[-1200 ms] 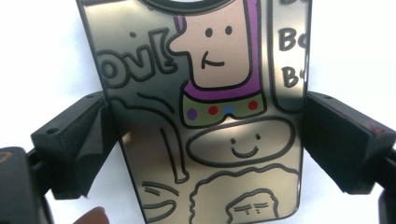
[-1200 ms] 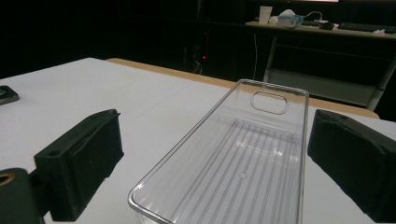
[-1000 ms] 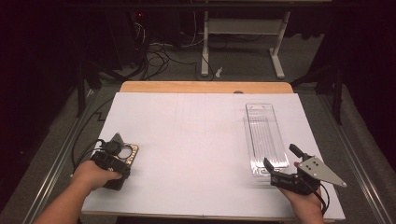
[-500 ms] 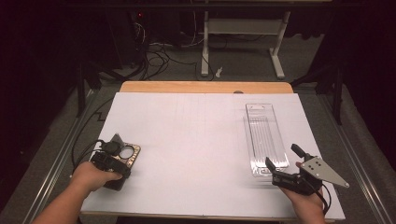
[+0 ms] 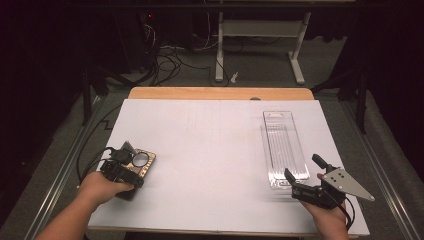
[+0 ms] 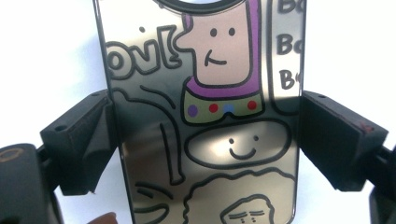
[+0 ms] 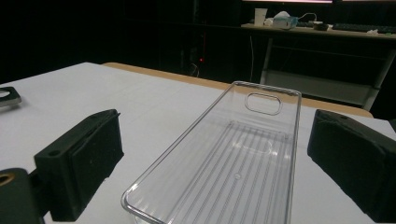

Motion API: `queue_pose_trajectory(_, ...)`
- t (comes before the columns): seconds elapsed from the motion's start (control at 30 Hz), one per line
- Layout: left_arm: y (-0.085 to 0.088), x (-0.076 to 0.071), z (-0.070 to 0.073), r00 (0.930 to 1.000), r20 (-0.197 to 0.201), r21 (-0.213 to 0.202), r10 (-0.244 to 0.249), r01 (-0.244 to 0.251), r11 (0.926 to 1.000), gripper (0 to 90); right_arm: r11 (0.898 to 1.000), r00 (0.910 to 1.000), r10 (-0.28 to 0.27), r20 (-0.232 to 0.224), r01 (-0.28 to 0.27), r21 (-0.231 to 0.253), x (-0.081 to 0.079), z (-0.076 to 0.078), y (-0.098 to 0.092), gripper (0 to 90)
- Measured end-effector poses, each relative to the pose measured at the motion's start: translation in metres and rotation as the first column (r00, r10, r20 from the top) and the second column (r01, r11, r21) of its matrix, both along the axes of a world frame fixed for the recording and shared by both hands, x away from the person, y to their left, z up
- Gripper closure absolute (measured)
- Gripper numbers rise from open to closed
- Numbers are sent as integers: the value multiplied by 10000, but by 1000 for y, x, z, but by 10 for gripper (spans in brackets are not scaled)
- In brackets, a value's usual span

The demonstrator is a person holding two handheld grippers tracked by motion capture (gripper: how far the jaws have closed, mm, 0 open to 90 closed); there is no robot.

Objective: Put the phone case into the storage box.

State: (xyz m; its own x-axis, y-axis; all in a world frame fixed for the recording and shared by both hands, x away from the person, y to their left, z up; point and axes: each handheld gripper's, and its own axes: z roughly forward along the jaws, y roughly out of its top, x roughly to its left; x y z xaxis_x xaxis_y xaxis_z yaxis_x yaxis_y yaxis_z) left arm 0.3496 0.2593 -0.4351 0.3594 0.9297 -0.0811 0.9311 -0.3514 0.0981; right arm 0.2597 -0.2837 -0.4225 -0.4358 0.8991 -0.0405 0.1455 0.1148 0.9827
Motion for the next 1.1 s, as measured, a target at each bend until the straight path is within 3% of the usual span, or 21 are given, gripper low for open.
queue_pose_trajectory(0.27,-6,-4,4,9964,764,-834,-354,418,9956,123,10000,10000,23,8,-23,-30,0,0,1,38)
queue_pose_trajectory(0.43,-16,-7,5,9914,1240,-1088,-413,549,9925,123,10000,10000,14,12,-14,-24,0,0,0,38)
queue_pose_trajectory(0.57,-29,-8,6,9858,1549,-1538,-641,882,9842,123,10000,10000,9,21,-9,-35,0,0,0,38)
queue_pose_trajectory(0.73,-43,-6,4,9809,1757,-1582,-832,1116,9811,123,10000,10000,19,15,-19,-33,0,0,0,38)
queue_pose_trajectory(0.83,-51,-5,4,9759,1993,-1687,-885,1232,9779,124,10000,10000,-6,10,6,-8,0,0,0,38)
queue_pose_trajectory(0.9,-59,-4,7,9673,2344,-1791,-970,1410,9737,124,10000,10000,3,14,-3,-13,0,0,0,38)
queue_pose_trajectory(0.93,-59,-4,7,9673,2344,-1791,-970,1410,9737,124,10000,10000,3,14,-3,-13,0,0,0,38)
queue_pose_trajectory(1.1,-72,-4,12,9468,3025,-2120,-1098,1792,9607,124,10000,10000,36,28,-36,-32,0,0,0,38)
